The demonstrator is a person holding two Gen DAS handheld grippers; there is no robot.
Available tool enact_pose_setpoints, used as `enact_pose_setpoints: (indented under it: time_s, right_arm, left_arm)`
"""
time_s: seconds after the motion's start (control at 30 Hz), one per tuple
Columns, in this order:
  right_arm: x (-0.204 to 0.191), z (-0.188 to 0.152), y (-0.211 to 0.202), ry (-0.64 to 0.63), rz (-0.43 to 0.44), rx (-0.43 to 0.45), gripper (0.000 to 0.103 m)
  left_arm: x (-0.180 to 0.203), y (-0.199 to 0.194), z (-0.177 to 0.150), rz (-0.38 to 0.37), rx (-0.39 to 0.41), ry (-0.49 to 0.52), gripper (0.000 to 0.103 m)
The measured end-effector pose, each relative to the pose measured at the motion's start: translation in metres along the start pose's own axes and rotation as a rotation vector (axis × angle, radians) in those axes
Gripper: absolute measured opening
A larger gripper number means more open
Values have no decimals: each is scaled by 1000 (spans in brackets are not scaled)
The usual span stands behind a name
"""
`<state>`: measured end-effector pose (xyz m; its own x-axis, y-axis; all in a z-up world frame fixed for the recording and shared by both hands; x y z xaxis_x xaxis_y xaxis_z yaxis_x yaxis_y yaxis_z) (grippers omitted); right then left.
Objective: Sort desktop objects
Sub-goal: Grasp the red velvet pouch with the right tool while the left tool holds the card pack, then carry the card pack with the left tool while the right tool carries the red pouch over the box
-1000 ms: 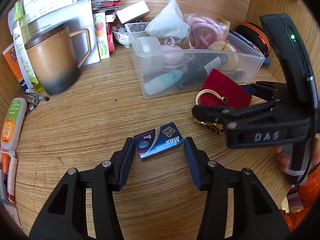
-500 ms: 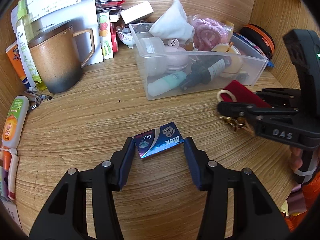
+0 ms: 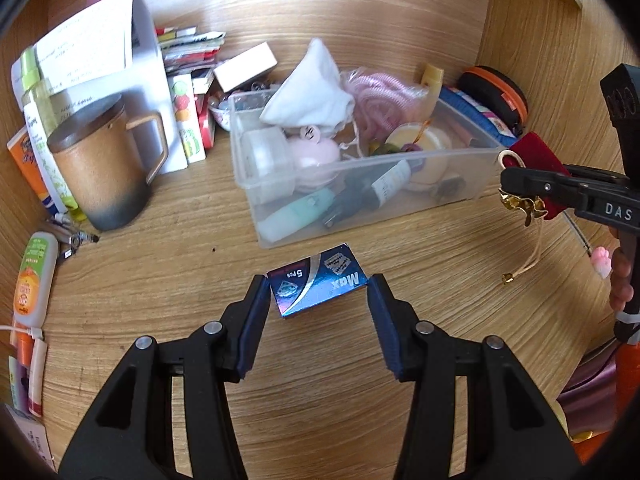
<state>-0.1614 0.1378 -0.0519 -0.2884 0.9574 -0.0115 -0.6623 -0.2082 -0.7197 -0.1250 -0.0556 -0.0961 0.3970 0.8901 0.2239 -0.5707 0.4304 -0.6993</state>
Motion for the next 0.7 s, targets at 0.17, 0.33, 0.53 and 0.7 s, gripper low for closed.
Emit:
enact_pose_setpoints:
  time_s: [0.17,0.33,0.53,0.7]
  right_arm:
    - [6,10,-7,-6,6,21,24]
    - [2,21,-8,-28,11,39,24]
    - [-1,36,-9,-49,23,60,24]
    - [0,53,-11,-74,19,82,24]
  left_arm:
    - [13,-8,21,-7,24,43,50]
    - [18,-10,43,-29,35,62,50]
    - [20,-6,64,-37,35,81,50]
    - [19,-2,78,-37,36,90,50]
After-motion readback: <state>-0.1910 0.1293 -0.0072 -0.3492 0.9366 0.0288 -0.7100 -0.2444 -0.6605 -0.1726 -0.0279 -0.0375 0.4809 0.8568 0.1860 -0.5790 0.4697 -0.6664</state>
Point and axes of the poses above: each gripper's, at about its wrist camera, not at the fingertips, and y roughly the way its jaws point, x to its right, z to its top, the point moved 6 cm from there along y, roughly the way its jaws point, and after that the axes turned 12 degrees about -z, right-handed, at the moved point
